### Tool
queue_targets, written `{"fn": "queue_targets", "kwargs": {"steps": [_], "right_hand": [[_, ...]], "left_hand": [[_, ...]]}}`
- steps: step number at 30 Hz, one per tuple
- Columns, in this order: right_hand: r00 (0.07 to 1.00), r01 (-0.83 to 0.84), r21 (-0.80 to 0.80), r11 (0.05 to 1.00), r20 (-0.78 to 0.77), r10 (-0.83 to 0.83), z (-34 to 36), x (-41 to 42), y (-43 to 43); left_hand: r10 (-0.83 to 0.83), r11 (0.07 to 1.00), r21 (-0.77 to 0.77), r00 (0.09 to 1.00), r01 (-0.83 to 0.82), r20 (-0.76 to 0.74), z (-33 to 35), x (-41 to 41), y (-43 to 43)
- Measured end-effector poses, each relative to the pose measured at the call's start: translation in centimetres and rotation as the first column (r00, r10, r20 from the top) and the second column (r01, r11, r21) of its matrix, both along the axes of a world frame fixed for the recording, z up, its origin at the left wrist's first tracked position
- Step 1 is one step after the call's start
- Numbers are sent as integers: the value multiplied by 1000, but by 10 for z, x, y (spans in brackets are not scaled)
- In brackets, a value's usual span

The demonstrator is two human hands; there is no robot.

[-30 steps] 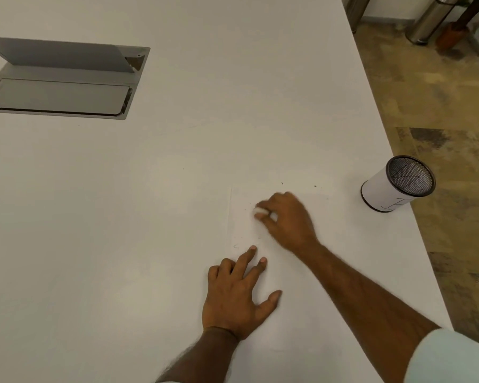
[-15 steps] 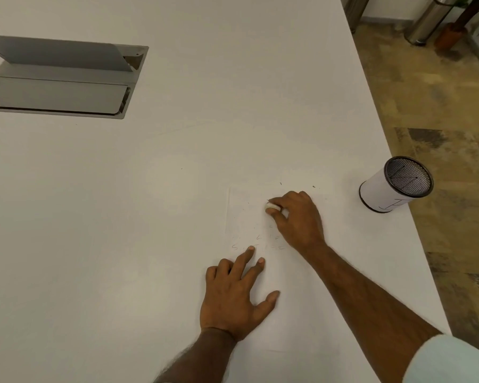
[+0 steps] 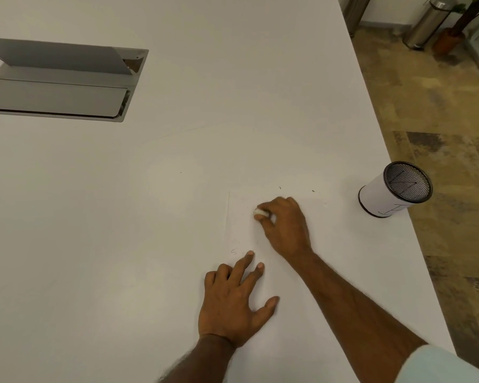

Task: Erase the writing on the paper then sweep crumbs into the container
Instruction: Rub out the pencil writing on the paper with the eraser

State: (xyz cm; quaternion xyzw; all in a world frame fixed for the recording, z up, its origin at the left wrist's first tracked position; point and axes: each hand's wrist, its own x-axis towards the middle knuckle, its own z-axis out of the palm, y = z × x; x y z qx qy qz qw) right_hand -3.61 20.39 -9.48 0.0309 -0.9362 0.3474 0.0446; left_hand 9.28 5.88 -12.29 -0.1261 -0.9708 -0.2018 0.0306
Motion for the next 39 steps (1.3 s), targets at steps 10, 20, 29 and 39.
{"fn": "queue_targets", "kwargs": {"steps": [10, 20, 29, 39], "right_hand": [[999, -25, 121, 992, -38, 30, 4, -35, -4], [964, -260, 147, 955, -21, 265, 8, -10, -13], [966, -257, 63, 964, 38, 255, 7, 6, -28], [1000, 31, 59, 998, -4, -31, 5, -39, -11]], "left_hand": [[3, 1000, -4, 1000, -3, 8, -1, 0, -1], [-17, 1000, 15, 1000, 17, 13, 0, -1, -1], [-26, 999, 22, 1000, 26, 10, 1, -2, 0], [-3, 1000, 9, 1000, 3, 20, 0, -1, 0]]}}
